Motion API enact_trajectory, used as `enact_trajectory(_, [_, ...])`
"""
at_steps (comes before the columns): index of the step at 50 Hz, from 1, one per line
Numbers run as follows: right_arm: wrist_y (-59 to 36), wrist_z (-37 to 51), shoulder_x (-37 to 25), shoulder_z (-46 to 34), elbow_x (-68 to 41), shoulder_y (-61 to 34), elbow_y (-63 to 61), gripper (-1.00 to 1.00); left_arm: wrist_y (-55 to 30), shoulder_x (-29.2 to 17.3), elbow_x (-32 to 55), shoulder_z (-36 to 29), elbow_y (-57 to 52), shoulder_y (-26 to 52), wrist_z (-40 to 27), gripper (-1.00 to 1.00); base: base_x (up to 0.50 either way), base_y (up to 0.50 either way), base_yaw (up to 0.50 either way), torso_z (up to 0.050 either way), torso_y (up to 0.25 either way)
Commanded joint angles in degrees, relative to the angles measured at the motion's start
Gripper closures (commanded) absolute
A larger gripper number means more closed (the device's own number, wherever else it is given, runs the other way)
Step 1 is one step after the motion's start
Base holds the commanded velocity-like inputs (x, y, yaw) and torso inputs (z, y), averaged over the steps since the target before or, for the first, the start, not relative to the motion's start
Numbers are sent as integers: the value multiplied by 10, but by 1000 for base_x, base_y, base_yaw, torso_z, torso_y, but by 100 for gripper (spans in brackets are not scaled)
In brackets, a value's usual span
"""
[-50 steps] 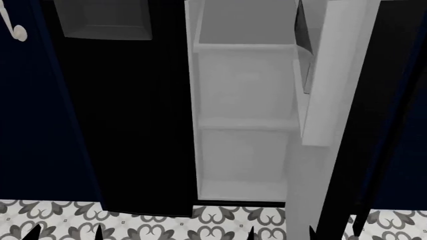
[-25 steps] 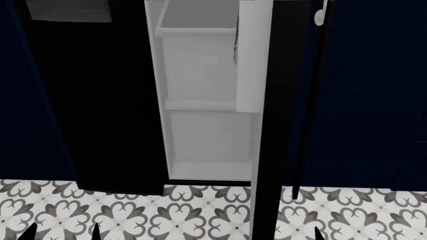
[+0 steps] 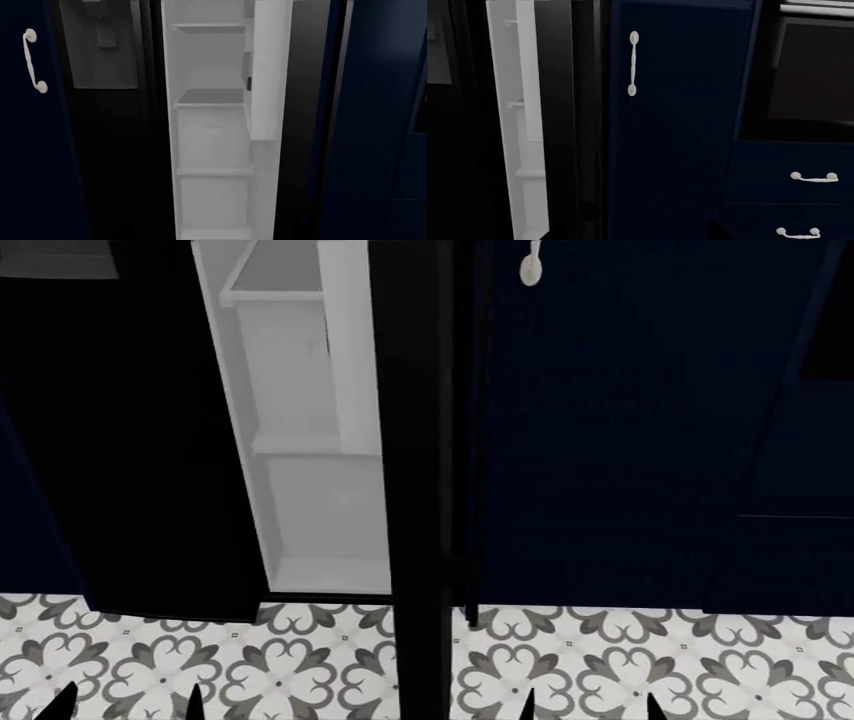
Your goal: Close the fridge door
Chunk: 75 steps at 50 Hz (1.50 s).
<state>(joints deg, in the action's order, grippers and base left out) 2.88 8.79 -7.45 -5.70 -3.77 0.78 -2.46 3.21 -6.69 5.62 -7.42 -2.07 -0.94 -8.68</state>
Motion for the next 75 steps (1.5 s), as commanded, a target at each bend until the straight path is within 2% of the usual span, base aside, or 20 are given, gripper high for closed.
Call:
enact_trajectory(1, [-1,6,-6,-2,-8,0,1,-100,1,-6,6,-4,4,4,-7,-100,0,-500,0,0,0])
enact_trajectory(55, [-5,30,-29,-29,-4,-2,-8,-100,-2,-28,24,-27,-11,5,-31,-100,0,-500,0,0,0])
enact_trajectory(64, [1,22,-28,-25,-32,-1,-4,-100,-2,-31,31,-27,-12,6,-33,-100,0,-500,0,0,0])
enact_trajectory(66, [-19,27,-25,-16,-49,-3,-6,-100,-1,-31,31,-28,-11,6,-34,-100,0,0,0,0,0])
enact_trajectory(67, [7,20,-31,-22,-39,2,-6,-100,-1,-31,30,-28,-10,6,-35,-100,0,0,0,0,0])
enact_trajectory(68, [-17,38,-31,-27,-16,0,-9,-100,-2,-31,31,-28,-11,6,-35,-100,0,0,0,0,0])
enact_trajectory(75, [-16,25,-31,-22,-48,0,-8,-100,0,-34,31,-31,-17,3,-38,-100,356,-204,0,0,0])
